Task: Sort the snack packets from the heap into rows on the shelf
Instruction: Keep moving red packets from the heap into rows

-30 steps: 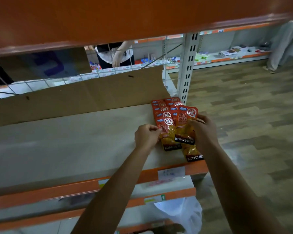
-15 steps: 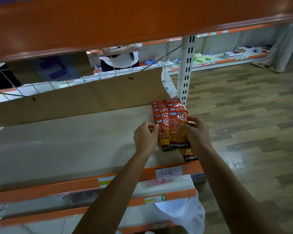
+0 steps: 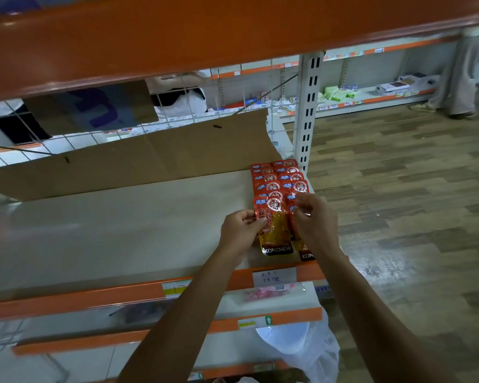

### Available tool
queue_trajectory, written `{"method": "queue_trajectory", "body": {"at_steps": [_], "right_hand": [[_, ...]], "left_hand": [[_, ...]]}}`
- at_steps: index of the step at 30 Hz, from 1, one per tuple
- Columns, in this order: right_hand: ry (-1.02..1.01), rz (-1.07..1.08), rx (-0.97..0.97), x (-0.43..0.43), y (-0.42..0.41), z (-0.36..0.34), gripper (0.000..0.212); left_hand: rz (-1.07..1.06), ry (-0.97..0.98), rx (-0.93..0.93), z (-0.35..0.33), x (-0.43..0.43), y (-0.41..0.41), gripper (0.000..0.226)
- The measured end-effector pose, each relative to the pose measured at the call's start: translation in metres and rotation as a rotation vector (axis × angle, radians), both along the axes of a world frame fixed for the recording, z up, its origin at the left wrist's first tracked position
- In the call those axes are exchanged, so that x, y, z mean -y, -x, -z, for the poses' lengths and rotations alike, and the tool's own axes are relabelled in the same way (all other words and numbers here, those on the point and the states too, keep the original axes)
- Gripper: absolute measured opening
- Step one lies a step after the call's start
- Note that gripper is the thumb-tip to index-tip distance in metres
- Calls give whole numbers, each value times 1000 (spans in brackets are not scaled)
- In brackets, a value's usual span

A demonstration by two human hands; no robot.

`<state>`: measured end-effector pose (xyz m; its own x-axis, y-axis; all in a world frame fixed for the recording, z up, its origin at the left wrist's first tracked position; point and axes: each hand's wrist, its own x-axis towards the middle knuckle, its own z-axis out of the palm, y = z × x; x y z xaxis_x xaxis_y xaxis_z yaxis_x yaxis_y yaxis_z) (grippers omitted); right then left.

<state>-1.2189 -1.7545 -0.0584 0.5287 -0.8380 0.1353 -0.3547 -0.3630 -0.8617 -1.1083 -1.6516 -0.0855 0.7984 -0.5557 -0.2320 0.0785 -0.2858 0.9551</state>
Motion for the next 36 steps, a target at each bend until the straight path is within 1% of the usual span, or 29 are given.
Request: {"method": "queue_trajectory", "body": {"at_steps": [1, 2, 6, 10, 13, 18, 22, 26, 29, 33, 36], "right_hand": [[23, -3, -21, 0, 2, 1, 10], [38, -2, -40, -1, 4, 3, 9], [31, -12, -59, -7, 10, 6, 22], [21, -18, -82, -8, 12, 8, 26], [12, -26, -83, -8, 13, 10, 27], [-7, -30, -68, -7, 15, 11, 27], [20, -39, -67, -10, 15, 10, 27], [47, -54, -58, -19, 11, 8, 25], [69, -77, -71, -32, 2, 7, 25], [138, -179, -60, -57, -18, 6, 13], [158, -262, -105, -84, -39, 9, 24]], "left_hand": [[-2, -11, 7, 1, 0, 2, 16], [-6, -20, 17, 2, 0, 3, 16], [-10, -91, 131, 5, 2, 7, 14], [-12, -212, 317, 3, 3, 11, 33], [-36, -276, 424, 0, 4, 15, 39], [-30, -319, 472, -3, 3, 20, 40], [-28, -339, 509, -4, 3, 21, 43], [-30, -332, 503, -5, 0, 22, 46], [-39, -315, 518, -6, -9, 18, 43], [-26, -304, 604, -8, -35, 6, 33], [-17, -322, 684, -10, -68, -11, 34]]}}
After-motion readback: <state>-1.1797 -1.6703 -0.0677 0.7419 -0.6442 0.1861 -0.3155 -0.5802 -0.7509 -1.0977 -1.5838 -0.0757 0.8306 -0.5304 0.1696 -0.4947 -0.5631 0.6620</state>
